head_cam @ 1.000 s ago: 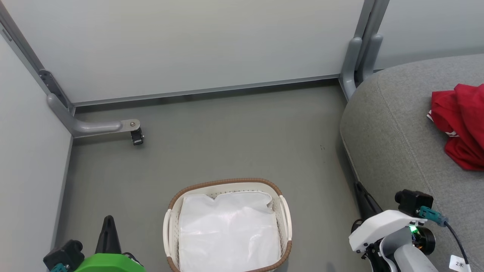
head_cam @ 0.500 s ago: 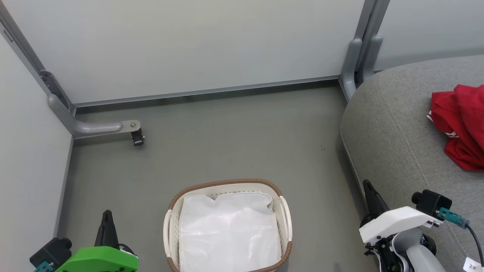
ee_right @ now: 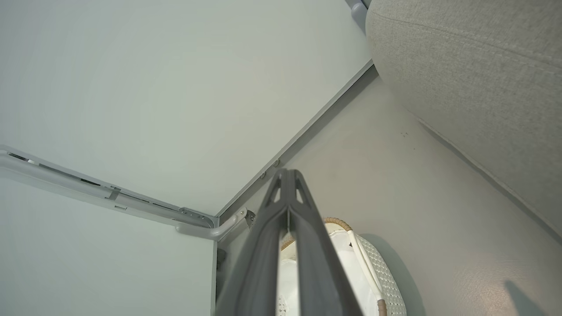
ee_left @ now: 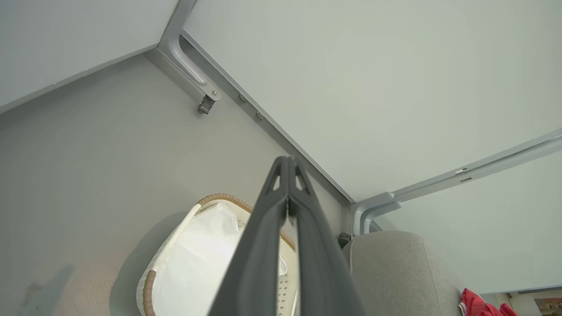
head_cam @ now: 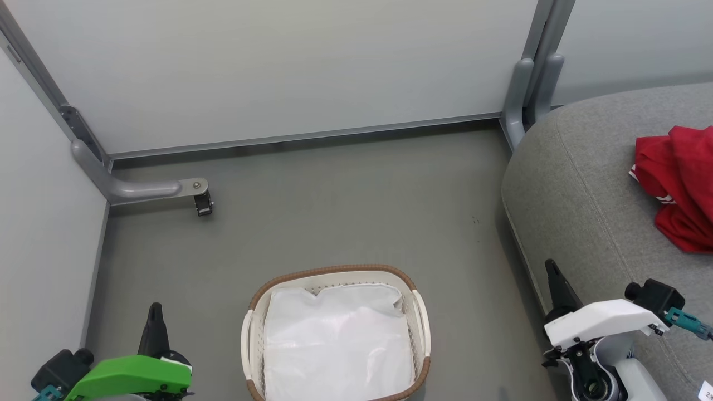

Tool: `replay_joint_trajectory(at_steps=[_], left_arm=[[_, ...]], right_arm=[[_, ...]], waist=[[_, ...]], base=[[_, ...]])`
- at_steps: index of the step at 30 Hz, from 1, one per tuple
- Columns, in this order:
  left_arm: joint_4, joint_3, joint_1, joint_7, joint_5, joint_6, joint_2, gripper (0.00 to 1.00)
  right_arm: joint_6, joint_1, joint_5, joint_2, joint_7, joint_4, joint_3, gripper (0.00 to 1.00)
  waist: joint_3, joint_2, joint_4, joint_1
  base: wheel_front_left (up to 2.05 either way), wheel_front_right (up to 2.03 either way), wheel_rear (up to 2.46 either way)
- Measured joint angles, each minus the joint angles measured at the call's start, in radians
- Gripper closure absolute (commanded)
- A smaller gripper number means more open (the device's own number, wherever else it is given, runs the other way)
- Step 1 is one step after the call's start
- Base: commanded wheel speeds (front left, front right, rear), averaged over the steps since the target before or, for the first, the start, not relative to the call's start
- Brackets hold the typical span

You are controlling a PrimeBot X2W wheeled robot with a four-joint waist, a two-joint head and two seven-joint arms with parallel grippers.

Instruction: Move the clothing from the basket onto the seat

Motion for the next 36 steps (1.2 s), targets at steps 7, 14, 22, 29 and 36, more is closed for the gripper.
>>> replay_joint_trajectory(at_steps=[7,14,22,29,36], left_arm=[[-0.009,0.006,-0.006,0.020,-0.077,-0.007,0.000,1.00],[-0.015,0.011,-0.017,0.043,-0.153,-0.013,0.000,1.00],[-0.020,0.017,-0.025,0.063,-0.232,-0.021,0.001,1.00],[-0.027,0.024,-0.030,0.082,-0.298,-0.028,0.001,1.00],[-0.034,0.030,-0.040,0.098,-0.360,-0.031,0.001,1.00]], right_arm=[[0.000,0.014,0.077,0.000,0.022,-0.017,-0.017,1.00],[0.000,0.015,0.154,0.000,0.042,-0.036,-0.032,1.00],[0.000,0.019,0.233,-0.001,0.065,-0.054,-0.050,1.00],[0.000,0.024,0.299,-0.001,0.084,-0.071,-0.063,1.00],[0.000,0.033,0.360,-0.001,0.100,-0.085,-0.077,1.00]], waist=[[-0.002,0.0000,0.000,0.0000],[-0.004,0.0000,0.001,0.0000],[-0.005,0.0000,0.002,0.0001],[-0.007,0.0000,0.002,0.0000],[-0.009,0.0000,0.003,0.0000]], base=[[0.00,0.00,0.00],[0.00,0.00,0.00],[0.00,0.00,0.00],[0.00,0.00,0.00],[0.00,0.00,0.00]])
